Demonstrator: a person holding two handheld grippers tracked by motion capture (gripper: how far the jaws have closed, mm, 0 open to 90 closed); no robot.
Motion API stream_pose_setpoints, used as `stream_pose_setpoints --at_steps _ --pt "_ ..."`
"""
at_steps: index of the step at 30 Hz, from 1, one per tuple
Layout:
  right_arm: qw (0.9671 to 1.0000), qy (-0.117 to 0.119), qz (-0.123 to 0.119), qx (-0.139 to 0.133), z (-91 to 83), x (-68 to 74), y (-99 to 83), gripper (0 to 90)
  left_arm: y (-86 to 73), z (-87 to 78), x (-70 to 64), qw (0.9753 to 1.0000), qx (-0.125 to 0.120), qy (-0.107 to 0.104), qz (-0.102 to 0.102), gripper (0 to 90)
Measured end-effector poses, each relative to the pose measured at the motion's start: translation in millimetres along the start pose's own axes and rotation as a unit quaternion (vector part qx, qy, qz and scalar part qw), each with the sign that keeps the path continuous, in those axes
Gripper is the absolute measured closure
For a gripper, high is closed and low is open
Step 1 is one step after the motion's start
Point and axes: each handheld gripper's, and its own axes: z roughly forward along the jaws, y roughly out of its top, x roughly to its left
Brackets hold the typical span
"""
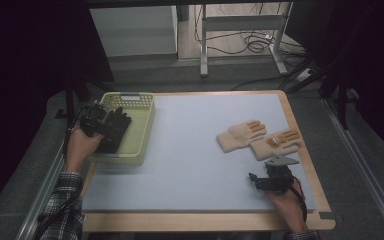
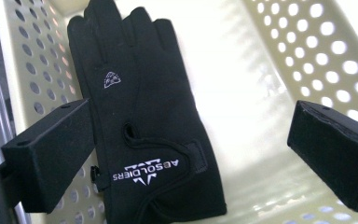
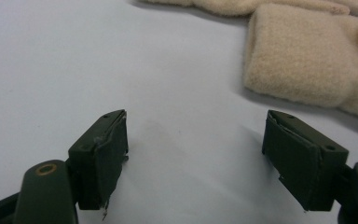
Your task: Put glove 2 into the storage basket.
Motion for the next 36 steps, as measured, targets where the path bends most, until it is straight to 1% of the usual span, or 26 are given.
stream_pose_setpoints --at_steps 2,3,5,10,13,15,16,17,18,24,27,30,31,32,34,36 --pt "1.0 0.0 0.0 0.0 0.0 0.0 0.0 22.0 -1.1 -5.1 -4.9 0.9999 -0.012 -0.002 0.007 1.6" --pt "1.0 0.0 0.0 0.0 0.0 0.0 0.0 22.0 -2.3 -8.6 -9.6 0.9996 -0.024 -0.004 0.012 1.7" --pt "1.0 0.0 0.0 0.0 0.0 0.0 0.0 22.0 -4.0 -12.1 -15.5 0.9991 -0.037 -0.008 0.017 1.9" --pt "1.0 0.0 0.0 0.0 -0.1 0.0 0.0 22.0 -7.5 -19.8 -33.1 0.9973 -0.058 -0.022 0.041 1.9" --pt "1.0 0.0 0.0 0.0 -0.1 0.0 0.0 22.0 -8.7 -25.9 -44.0 0.9955 -0.07 -0.032 0.054 1.8" --pt "1.0 0.0 0.0 0.0 -0.1 0.0 0.0 22.0 -9.7 -31.1 -52.8 0.9939 -0.081 -0.039 0.063 1.7" --pt "1.0 0.0 0.0 0.0 -0.1 0.0 0.0 22.0 -9.7 -31.1 -52.8 0.9939 -0.081 -0.039 0.063 1.7" --pt "1.0 0.0 0.0 0.0 -0.1 0.0 0.0 22.0 -10.1 -32.8 -55.5 0.9936 -0.084 -0.04 0.064 1.7" --pt "1.0 0.0 0.0 0.0 -0.1 0.0 0.0 22.0 -11.4 -36.8 -62.2 0.992 -0.095 -0.047 0.069 1.7" --pt "1.0 0.0 0.0 0.001 -0.2 -0.2 0.0 22.0 -18.3 -45.8 -82.8 0.9884 -0.117 -0.052 0.082 0.9" --pt "1.0 0.0 0.0 0.001 -0.2 -0.2 0.0 22.0 -23.7 -48.0 -94.3 0.986 -0.128 -0.063 0.087 0.3" --pt "1.0 0.001 0.001 0.002 -0.3 0.0 0.1 22.0 -29.2 -49.8 -106.8 0.9832 -0.136 -0.071 0.098 0.0" --pt "1.0 0.0 0.0 0.002 -0.3 -0.1 0.1 22.0 -29.2 -49.8 -106.8 0.9832 -0.136 -0.071 0.098 0.0" --pt "1.0 0.0 0.001 0.001 -0.3 0.0 0.1 22.0 -33.1 -50.2 -115.3 0.9809 -0.143 -0.08 0.104 0.0" --pt "1.0 0.0 0.0 0.001 -0.2 -0.1 0.1 22.0 -36.6 -49.9 -122.9 0.9791 -0.147 -0.087 0.11 0.0" --pt "1.0 0.0 0.001 0.001 -0.2 0.0 0.1 22.0 -41.5 -48.3 -132.8 0.9766 -0.152 -0.096 0.118 0.0"
